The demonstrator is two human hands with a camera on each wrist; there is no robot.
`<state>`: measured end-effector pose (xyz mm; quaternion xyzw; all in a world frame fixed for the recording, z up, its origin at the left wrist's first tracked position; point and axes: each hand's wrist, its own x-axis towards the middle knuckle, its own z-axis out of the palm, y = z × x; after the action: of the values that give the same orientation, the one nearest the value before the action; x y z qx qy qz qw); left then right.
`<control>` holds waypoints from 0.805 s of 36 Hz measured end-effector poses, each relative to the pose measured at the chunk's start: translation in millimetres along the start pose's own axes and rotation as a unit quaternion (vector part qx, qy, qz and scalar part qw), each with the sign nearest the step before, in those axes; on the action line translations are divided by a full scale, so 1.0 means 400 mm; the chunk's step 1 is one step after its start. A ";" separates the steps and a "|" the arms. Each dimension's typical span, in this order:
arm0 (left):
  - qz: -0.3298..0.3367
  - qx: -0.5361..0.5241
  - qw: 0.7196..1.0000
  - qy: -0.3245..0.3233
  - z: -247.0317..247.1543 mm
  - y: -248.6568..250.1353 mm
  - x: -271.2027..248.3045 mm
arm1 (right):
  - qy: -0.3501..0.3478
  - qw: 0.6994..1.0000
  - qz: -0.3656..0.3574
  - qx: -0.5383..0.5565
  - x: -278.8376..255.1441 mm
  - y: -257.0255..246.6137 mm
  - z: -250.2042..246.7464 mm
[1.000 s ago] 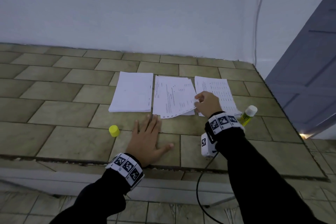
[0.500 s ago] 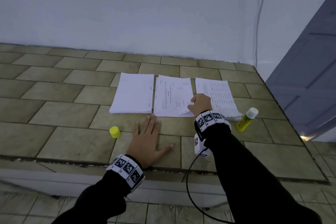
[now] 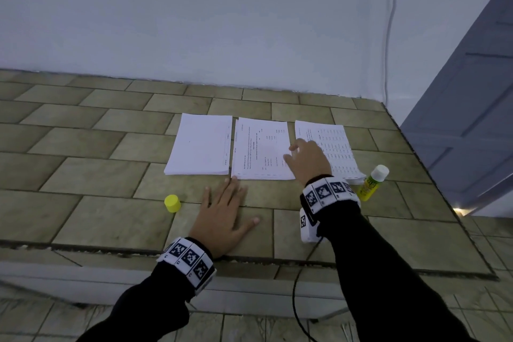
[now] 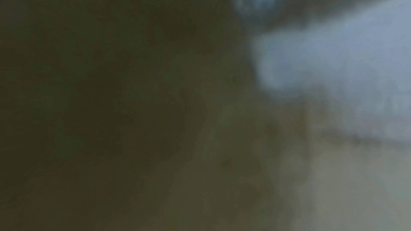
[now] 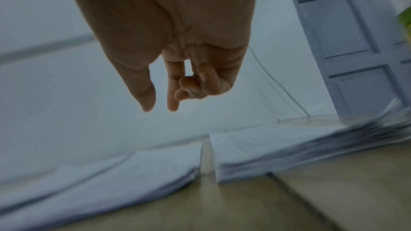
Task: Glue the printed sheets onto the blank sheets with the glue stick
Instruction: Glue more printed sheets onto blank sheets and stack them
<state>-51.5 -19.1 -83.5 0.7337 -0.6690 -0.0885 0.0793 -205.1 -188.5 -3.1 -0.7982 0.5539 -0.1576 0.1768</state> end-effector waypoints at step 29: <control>-0.259 0.111 0.957 -0.064 -0.192 -0.124 0.241 | 0.111 0.951 0.202 0.205 -0.163 0.275 -0.124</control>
<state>23.3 -110.8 -22.7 0.8788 -0.4654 -0.0783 -0.0714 -340.6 -168.1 -13.0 -0.5936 0.6753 -0.3162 0.3026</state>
